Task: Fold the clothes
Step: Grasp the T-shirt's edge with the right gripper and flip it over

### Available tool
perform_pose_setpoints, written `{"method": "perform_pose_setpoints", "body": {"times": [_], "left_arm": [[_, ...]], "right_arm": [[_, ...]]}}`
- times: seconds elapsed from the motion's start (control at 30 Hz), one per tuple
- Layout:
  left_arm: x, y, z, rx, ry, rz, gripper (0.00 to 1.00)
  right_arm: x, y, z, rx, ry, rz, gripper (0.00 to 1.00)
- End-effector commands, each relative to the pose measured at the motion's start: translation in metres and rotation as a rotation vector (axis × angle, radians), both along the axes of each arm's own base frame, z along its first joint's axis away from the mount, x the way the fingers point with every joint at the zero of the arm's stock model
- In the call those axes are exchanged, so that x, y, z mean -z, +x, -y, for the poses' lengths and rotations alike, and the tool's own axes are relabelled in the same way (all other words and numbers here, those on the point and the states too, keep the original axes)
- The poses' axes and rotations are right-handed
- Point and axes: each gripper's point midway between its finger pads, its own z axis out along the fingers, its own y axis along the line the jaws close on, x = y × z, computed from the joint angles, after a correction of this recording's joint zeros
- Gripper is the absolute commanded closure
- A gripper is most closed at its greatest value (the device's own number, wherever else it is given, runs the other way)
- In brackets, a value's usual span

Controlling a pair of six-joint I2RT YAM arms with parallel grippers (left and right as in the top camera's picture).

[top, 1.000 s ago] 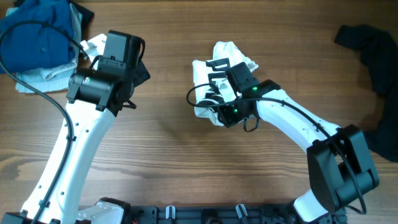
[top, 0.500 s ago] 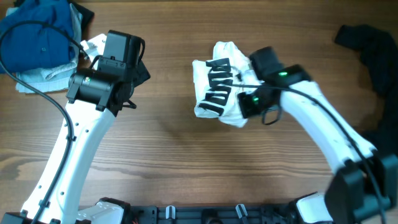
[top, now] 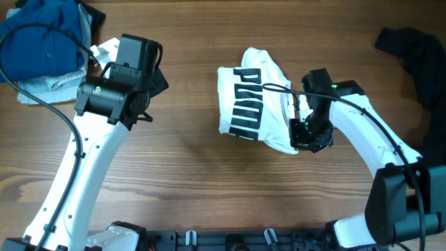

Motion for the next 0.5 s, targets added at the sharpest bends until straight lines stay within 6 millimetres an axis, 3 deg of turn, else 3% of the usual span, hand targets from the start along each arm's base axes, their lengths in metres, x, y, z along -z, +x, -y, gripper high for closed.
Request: {"method": "perform_pose_setpoints", "body": {"times": [0.0,0.03,0.1,0.17,0.23,0.27,0.33,0.4,0.47], "left_arm": [[-0.006,-0.001,-0.002,-0.013,-0.008,0.022,0.0],[-0.006,-0.001,-0.002,-0.013,-0.008,0.021,0.0],[-0.005,-0.001,-0.002,-0.013,-0.008,0.021,0.0],[-0.005,-0.001,-0.002,-0.01,-0.011,0.018,0.0],[0.001,0.001,0.006,0.034,-0.027,-0.005,0.0],[0.008,0.003,0.014,0.082,-0.048,-0.032,0.0],[0.02,0.01,0.029,0.153,-0.083,-0.073,0.0],[0.039,0.018,0.043,0.229,-0.106,-0.124,0.0],[0.056,0.025,0.045,0.232,-0.102,-0.163,0.0]], "right_arm": [[0.004,-0.002,0.013,0.09,-0.052,-0.022,0.96],[0.002,0.0,0.013,0.098,-0.042,-0.019,0.89],[-0.004,0.007,0.013,0.101,-0.034,-0.001,0.56],[-0.014,0.02,0.011,0.103,-0.027,0.039,0.49],[-0.045,0.053,0.006,0.1,0.001,0.177,0.43],[-0.069,0.079,0.001,0.074,0.027,0.293,0.23],[-0.092,0.108,-0.004,0.05,0.055,0.416,0.07],[-0.105,0.134,-0.017,0.019,0.124,0.53,0.01],[-0.104,0.147,-0.023,0.017,0.153,0.563,0.01]]}}
